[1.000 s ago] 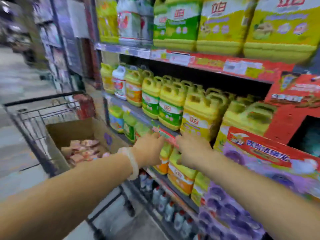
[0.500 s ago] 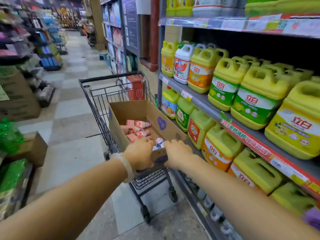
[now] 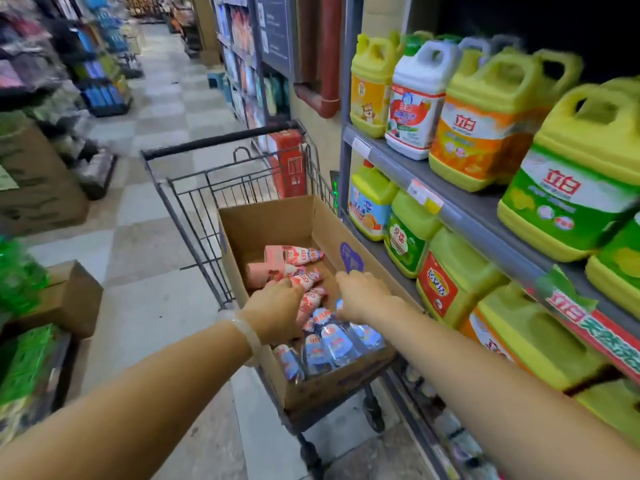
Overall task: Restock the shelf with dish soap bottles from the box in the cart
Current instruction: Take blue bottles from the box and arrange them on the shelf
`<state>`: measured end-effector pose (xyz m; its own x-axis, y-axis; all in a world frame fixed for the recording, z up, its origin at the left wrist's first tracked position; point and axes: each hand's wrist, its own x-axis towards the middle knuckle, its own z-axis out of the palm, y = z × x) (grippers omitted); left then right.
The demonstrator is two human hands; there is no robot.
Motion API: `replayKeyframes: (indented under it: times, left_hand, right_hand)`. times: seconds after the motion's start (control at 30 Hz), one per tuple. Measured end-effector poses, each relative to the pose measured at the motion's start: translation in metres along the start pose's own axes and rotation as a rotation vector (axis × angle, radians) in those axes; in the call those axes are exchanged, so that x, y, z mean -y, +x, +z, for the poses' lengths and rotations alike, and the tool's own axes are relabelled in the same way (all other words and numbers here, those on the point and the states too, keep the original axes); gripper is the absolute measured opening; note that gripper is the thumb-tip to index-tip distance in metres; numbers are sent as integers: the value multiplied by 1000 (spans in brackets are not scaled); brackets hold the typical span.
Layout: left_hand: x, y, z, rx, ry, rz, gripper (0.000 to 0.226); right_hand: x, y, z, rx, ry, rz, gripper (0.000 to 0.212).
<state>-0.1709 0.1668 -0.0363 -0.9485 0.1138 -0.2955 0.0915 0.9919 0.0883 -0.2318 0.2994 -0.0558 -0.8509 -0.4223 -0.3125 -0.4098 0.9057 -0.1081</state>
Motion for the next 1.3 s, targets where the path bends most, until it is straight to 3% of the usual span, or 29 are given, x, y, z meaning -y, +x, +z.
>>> replayKeyframes:
  times: [0.13,0.4,0.47,0.57,0.63,0.73,0.93,1.07,1.17,1.23,1.3]
  left_hand:
    - [24,46,10,63,-33,-33,58]
    - [53,132,79,255,-96,-21,80]
    - [54,154,105,268,-129,16,77]
    - [55,175,144,445,-187,1,60]
    - [56,183,171,530,-227,-18,60]
    - [59,193,207,595,-326,-60,73]
    - [49,216,236,722,-677,-177,70]
    - [36,241,242,653,-1096,-596,52]
    - [25,243,251,610,-1414,-920,70]
    - [20,239,261,564,-1552,-1036,64]
    - [17,236,273,526,-1637,-1066,72]
  right_hand:
    - [-19,48,0,54,24,35,43]
    - [-54,102,61,227,95,181,55]
    - [-64,111,82,273,142,239,58]
    - [-76,125,114,345,218,342,63]
    - [-82,136,134,382,266,404,63]
    - [-88,150,160,409,336,471,69]
    - [-99,177,197,347,356,593,76]
    - [-110,196,206,324,487,668,77]
    - [-118,200,216,369,531,691,80]
    - [-120,201,222,404,491,661,83]
    - [-120,203,224,436,439,635,88]
